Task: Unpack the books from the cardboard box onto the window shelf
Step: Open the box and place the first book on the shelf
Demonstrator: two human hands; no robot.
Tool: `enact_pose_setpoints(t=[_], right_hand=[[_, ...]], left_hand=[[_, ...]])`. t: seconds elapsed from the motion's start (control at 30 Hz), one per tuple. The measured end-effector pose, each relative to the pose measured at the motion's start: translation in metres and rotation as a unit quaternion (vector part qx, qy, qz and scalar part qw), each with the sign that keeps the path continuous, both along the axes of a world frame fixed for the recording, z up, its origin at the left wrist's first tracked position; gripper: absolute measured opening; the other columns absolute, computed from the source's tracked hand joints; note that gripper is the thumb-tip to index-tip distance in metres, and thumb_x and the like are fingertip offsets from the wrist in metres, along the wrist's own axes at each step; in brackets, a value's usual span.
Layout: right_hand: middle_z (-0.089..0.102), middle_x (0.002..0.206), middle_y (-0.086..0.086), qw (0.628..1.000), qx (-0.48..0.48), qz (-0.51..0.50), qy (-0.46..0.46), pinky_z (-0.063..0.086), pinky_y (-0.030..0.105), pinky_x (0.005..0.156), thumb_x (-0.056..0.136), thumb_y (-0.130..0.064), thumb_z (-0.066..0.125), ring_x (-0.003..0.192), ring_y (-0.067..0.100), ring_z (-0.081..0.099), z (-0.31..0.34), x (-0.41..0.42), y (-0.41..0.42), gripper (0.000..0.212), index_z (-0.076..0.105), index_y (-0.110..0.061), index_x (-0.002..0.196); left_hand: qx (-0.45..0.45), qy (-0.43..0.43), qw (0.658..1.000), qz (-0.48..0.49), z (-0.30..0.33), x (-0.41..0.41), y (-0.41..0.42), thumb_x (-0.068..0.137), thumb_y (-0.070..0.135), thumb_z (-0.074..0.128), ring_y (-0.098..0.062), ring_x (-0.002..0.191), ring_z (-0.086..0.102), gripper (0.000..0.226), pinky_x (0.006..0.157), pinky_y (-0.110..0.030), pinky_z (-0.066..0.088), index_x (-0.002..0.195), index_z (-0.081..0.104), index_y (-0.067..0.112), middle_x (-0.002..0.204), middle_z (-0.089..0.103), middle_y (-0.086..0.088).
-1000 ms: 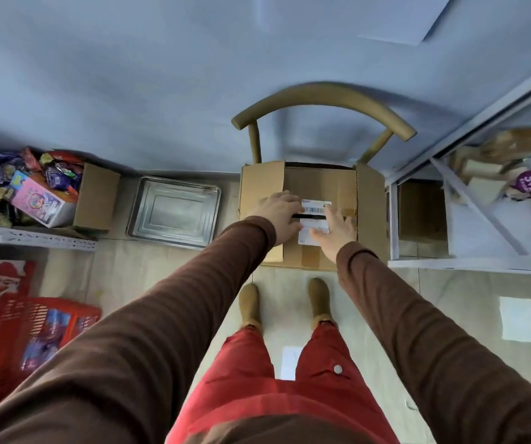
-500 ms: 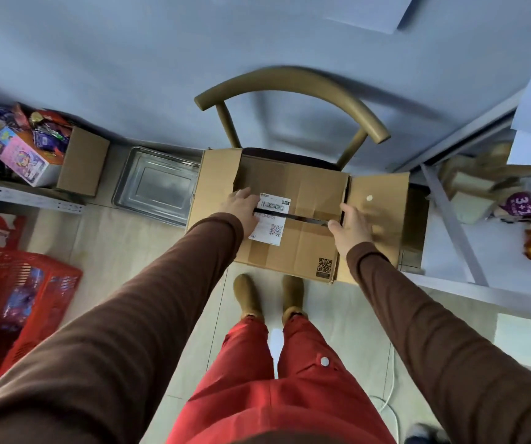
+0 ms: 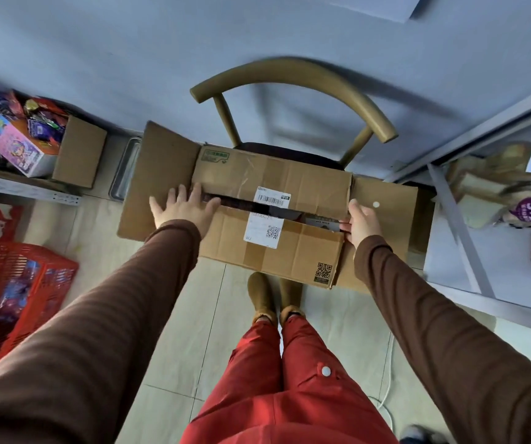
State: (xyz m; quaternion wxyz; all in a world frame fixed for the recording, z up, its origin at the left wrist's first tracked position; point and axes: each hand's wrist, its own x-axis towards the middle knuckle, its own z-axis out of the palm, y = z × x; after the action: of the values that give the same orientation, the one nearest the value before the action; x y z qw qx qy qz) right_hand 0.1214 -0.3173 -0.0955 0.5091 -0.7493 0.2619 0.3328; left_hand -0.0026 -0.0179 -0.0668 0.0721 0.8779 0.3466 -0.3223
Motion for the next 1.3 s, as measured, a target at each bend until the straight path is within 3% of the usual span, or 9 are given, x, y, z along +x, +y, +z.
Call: enact_pose_setpoints(t=[0.13, 0.23, 0.3, 0.43, 0.53, 0.63, 0.83, 1.07, 1.3], right_hand=[[0.067, 0.101, -0.003, 0.987, 0.117, -0.113, 0.016, 0.04, 0.036, 0.093, 0.103, -0.05, 0.035, 0.084, 0.014, 0.06, 0.006, 0.005, 0.001, 0.04, 0.059, -0.02, 0.117], [0.072, 0.103, -0.001, 0.977, 0.145, -0.154, -0.028, 0.04, 0.037, 0.093, 0.102, -0.056, 0.031, 0.091, 0.016, 0.066, 0.018, 0.016, 0.005, 0.044, 0.06, -0.023, 0.102], [0.074, 0.112, 0.002, 0.972, 0.173, -0.154, -0.051, 0.038, 0.036, 0.094, 0.102, -0.057, 0.025, 0.103, 0.017, 0.067, 0.024, 0.028, 0.013, 0.045, 0.052, -0.024, 0.089], [0.059, 0.14, 0.005, 0.976, 0.145, -0.047, -0.154, 0.032, 0.032, 0.11, 0.107, -0.044, 0.024, 0.127, 0.014, 0.051, 0.026, 0.051, 0.03, 0.039, 0.056, -0.022, 0.108], [0.04, 0.157, 0.007, 0.956, 0.032, 0.17, -0.239, 0.028, 0.022, 0.114, 0.108, -0.034, 0.032, 0.143, 0.016, 0.036, 0.01, 0.064, 0.039, 0.044, 0.046, -0.014, 0.145], [0.019, 0.167, 0.01, 0.886, -0.134, 0.373, -0.241, 0.014, 0.039, 0.123, 0.106, -0.037, 0.037, 0.155, 0.029, 0.01, -0.014, 0.077, 0.05, 0.054, 0.032, -0.016, 0.155], [-0.016, 0.168, 0.007, 0.764, -0.281, 0.551, -0.185, 0.007, 0.053, 0.124, 0.103, -0.052, 0.028, 0.153, 0.033, -0.016, -0.046, 0.081, 0.052, 0.07, 0.0, -0.023, 0.16], [-0.002, 0.169, -0.001, 0.766, -0.316, 0.525, -0.194, 0.001, 0.052, 0.122, 0.103, -0.048, 0.029, 0.156, 0.025, -0.003, -0.026, 0.077, 0.065, 0.064, 0.009, -0.026, 0.16], [0.032, 0.162, 0.007, 0.943, 0.067, 0.294, -0.139, 0.028, 0.036, 0.122, 0.103, -0.018, 0.049, 0.148, 0.02, 0.032, -0.001, -0.054, 0.125, 0.056, 0.029, -0.011, 0.155]], left_hand=[[-0.127, -0.178, 0.959, 0.179, -0.006, -0.021, 0.017, 0.103, 0.055, 0.026, -0.035, 0.129, 0.054, 0.053, 0.115, -0.048, 0.033, 0.13, 0.062, 0.025, 0.133, 0.065, -0.016], [-0.191, -0.279, 0.896, 0.288, 0.01, -0.027, 0.028, 0.102, 0.05, 0.039, -0.03, 0.093, 0.066, 0.049, 0.07, -0.02, 0.049, 0.077, 0.068, 0.019, 0.1, 0.074, -0.012], [-0.236, -0.232, 0.898, 0.29, 0.016, -0.032, 0.042, 0.095, 0.056, 0.051, -0.03, 0.1, 0.067, 0.057, 0.085, -0.028, 0.047, 0.06, 0.065, 0.013, 0.101, 0.077, -0.014], [-0.311, 0.002, 0.931, 0.191, 0.012, -0.058, 0.049, 0.072, 0.049, 0.083, -0.029, 0.129, 0.053, 0.05, 0.104, -0.026, 0.042, 0.108, 0.077, 0.015, 0.126, 0.068, -0.008], [-0.204, 0.107, 0.973, 0.009, -0.006, -0.081, 0.031, 0.068, 0.058, 0.083, -0.021, 0.158, 0.0, 0.108, 0.126, -0.049, 0.009, 0.158, 0.026, 0.036, 0.171, 0.005, 0.007], [-0.148, 0.119, 0.98, -0.062, -0.033, -0.092, 0.013, 0.062, 0.065, 0.081, -0.029, 0.154, -0.023, 0.13, 0.124, -0.052, -0.002, 0.16, 0.0, 0.04, 0.166, -0.03, 0.001], [-0.092, 0.034, 0.994, -0.048, -0.063, -0.106, -0.006, 0.075, 0.065, 0.072, -0.034, 0.152, -0.028, 0.119, 0.124, -0.052, 0.024, 0.16, -0.005, 0.036, 0.165, -0.03, 0.006], [-0.053, -0.03, 0.996, -0.061, -0.057, -0.1, -0.017, 0.07, 0.091, 0.041, -0.025, 0.149, -0.037, 0.115, 0.118, -0.051, -0.02, 0.155, -0.012, 0.035, 0.166, -0.028, 0.001], [-0.136, -0.141, 0.981, 0.006, -0.056, -0.061, -0.016, 0.09, 0.045, 0.066, -0.024, 0.158, 0.002, 0.085, 0.126, -0.04, 0.013, 0.159, 0.022, 0.023, 0.172, 0.003, -0.005]])
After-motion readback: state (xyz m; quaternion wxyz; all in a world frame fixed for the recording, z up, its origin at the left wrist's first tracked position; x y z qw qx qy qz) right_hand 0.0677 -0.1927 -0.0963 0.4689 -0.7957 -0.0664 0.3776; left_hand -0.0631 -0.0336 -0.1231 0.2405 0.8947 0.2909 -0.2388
